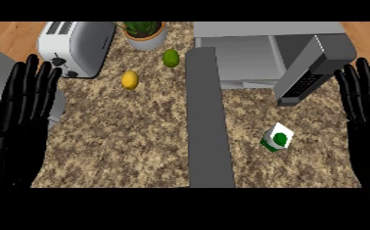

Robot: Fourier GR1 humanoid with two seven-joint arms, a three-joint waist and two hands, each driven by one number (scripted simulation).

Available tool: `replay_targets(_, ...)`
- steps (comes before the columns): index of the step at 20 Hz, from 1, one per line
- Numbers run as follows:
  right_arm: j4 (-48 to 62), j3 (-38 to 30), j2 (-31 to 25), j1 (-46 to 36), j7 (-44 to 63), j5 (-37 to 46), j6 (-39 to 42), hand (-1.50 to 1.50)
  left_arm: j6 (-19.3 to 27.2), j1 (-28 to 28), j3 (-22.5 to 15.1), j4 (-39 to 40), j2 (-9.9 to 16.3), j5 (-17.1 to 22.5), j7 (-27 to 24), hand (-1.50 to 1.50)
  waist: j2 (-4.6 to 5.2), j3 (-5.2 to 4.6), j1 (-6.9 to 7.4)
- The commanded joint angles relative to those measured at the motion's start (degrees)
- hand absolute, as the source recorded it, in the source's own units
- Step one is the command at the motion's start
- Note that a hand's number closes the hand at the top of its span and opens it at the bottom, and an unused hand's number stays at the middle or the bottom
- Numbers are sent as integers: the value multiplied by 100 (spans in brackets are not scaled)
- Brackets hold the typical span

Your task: Pick up the milk, place it into the microwave and close the microwave

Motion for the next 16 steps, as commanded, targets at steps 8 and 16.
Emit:
replay_targets(8,323,379,636,-461,656,168,-1014,-150,-42,-422,190,1137,-249,413,-78,-150,90,-224,13)
replay_targets(16,99,188,592,-131,867,95,-1046,-150,-35,384,-66,301,-389,299,87,-150,70,-222,39)
